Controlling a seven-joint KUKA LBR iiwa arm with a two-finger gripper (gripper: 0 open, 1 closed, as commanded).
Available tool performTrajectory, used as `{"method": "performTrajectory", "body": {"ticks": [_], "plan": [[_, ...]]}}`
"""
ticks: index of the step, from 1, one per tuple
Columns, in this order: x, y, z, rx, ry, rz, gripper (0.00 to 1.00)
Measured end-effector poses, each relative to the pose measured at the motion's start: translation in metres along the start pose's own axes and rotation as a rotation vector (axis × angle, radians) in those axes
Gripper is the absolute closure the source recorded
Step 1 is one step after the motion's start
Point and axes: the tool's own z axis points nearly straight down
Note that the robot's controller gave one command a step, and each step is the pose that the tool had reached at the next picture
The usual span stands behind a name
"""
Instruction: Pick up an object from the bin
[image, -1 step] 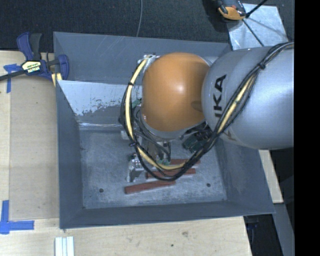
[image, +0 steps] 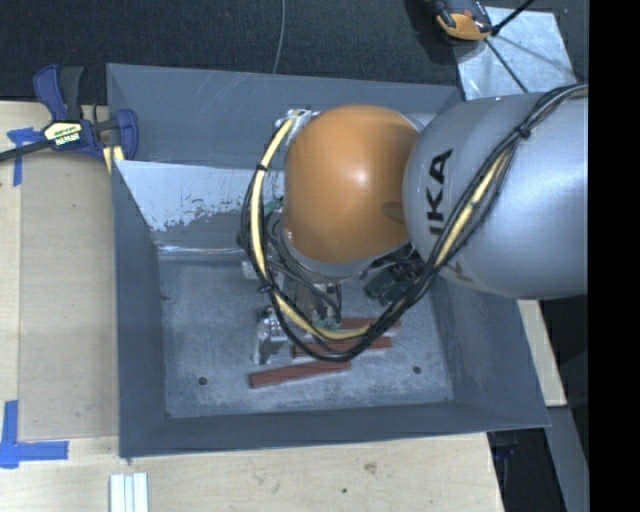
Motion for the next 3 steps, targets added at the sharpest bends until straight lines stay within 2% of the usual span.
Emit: {"method": "performTrajectory", "body": {"ticks": [1, 2, 3], "plan": [[-0.001, -0.011, 0.044, -0.002, -0.006, 0.053, 0.0], [-0.026, -0.061, 0.101, 0.001, 0.0, 0.134, 1.0], [-0.026, -0.061, 0.101, 0.001, 0.0, 0.134, 0.0]]}}
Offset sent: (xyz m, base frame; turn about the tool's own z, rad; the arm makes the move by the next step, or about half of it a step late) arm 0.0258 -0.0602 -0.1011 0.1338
